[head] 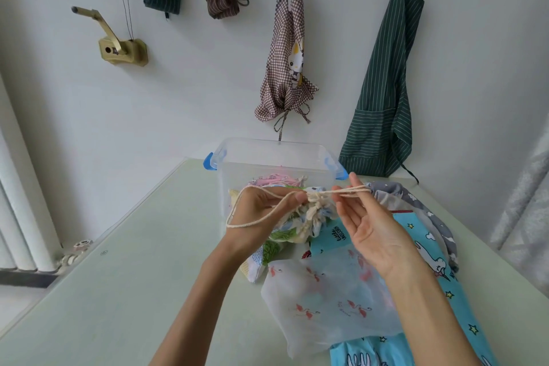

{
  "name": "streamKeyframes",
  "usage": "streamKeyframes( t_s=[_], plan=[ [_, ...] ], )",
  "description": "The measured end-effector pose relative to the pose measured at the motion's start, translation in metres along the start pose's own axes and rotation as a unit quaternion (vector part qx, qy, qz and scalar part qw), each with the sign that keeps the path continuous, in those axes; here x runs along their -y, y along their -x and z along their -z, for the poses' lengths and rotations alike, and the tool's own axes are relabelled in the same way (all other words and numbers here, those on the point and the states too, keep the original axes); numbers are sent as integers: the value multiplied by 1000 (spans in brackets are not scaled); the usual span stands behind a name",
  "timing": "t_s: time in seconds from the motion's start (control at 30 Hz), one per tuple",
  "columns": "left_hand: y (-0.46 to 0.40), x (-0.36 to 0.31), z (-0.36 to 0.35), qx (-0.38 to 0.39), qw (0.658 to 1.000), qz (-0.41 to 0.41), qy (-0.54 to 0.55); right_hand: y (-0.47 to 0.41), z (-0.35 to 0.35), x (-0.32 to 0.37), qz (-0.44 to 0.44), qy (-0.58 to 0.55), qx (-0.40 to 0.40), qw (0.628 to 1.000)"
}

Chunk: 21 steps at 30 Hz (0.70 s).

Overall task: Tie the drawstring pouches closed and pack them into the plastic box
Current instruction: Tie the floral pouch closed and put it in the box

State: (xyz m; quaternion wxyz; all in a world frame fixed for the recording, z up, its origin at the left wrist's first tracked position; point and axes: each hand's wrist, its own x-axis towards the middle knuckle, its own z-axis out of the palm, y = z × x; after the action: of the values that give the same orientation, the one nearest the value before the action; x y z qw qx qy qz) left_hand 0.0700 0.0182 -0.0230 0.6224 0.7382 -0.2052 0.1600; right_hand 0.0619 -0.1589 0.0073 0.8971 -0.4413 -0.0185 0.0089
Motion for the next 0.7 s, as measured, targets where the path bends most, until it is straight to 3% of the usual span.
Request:
streamKeyframes(
  t_s=[0.07, 0.13, 0.2, 0.27, 0.3, 0.33, 0.4, 0.43, 0.47, 0.5, 0.6, 0.63, 0.7],
  plan=[
    [-1, 0, -2, 1, 1000, 4, 2, -2, 4, -4, 73, 38, -9, 997],
    [-1, -2, -2, 0, 1000, 1, 1, -4, 5, -8, 190, 186, -65, 962],
    [-1, -3, 2, -6, 1000, -2, 7, -3, 6, -4, 338, 306, -87, 886],
    [-2, -4, 5, -19, 1000, -4, -5, 0, 6, 1, 460, 427, -52, 777],
    [-2, -4, 7, -26, 1000, -3, -14, 2, 8, 6, 455, 496, -57, 737],
    [-3, -3, 8, -31, 999, 1, -22, 3, 10, 14, 389, 569, -77, 720],
    [-3, -3, 10, -33, 999, 13, -20, 7, 22, 31, 140, 692, -87, 703],
    [-2, -3, 11, -31, 999, 18, -19, 8, 29, 36, 47, 727, -71, 681],
    [-2, -3, 11, -26, 999, 20, -21, 10, 33, 39, 14, 740, -55, 670],
    [-3, -3, 11, -20, 999, 19, -25, 12, 32, 40, 34, 730, -41, 682],
    [-1, -4, 8, 2, 1000, 14, -13, 15, 13, 34, 153, 615, 49, 772],
    [-1, -5, 6, 8, 1000, 16, -4, 17, 5, 29, 165, 597, 84, 781],
    [-1, -5, 5, 15, 1000, 13, 0, 13, -2, 14, 182, 637, 126, 738]
  ],
)
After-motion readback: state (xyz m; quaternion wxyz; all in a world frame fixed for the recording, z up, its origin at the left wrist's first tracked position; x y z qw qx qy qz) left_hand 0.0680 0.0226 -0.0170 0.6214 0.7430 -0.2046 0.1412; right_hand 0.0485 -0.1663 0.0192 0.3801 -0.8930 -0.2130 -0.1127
